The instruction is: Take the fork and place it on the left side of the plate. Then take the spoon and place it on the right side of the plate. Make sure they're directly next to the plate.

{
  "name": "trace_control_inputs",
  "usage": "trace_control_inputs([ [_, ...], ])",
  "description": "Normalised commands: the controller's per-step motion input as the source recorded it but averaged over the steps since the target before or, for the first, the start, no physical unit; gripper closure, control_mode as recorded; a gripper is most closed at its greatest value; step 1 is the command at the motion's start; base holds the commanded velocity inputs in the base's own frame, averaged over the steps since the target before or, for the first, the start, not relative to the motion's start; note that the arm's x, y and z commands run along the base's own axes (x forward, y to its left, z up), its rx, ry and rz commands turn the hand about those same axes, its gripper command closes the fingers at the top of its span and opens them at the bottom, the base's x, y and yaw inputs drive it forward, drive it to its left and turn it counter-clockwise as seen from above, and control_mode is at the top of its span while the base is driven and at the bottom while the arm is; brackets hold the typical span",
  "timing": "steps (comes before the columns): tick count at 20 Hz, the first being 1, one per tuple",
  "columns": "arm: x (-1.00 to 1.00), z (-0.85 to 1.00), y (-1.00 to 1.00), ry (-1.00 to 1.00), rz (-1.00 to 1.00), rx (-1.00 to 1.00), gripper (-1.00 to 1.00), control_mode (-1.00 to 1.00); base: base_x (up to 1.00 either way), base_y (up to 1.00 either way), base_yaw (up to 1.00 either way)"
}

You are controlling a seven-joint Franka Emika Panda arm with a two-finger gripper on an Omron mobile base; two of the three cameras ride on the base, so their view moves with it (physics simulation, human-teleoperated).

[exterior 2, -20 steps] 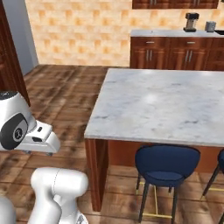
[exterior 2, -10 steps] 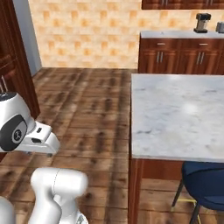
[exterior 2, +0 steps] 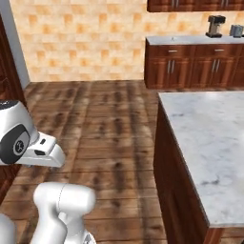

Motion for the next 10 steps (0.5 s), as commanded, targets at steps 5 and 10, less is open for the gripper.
trace_control_inputs([
  [5, 0.0, 0.0, 0.0, 0.0, 0.0, 0.0, -1.0, 1.0, 0.97, 0.97, -0.25],
  [10, 0.0, 0.0, 0.0, 0.0, 0.0, 0.0, -1.0, 1.0, 1.0, 0.56, -0.09],
])
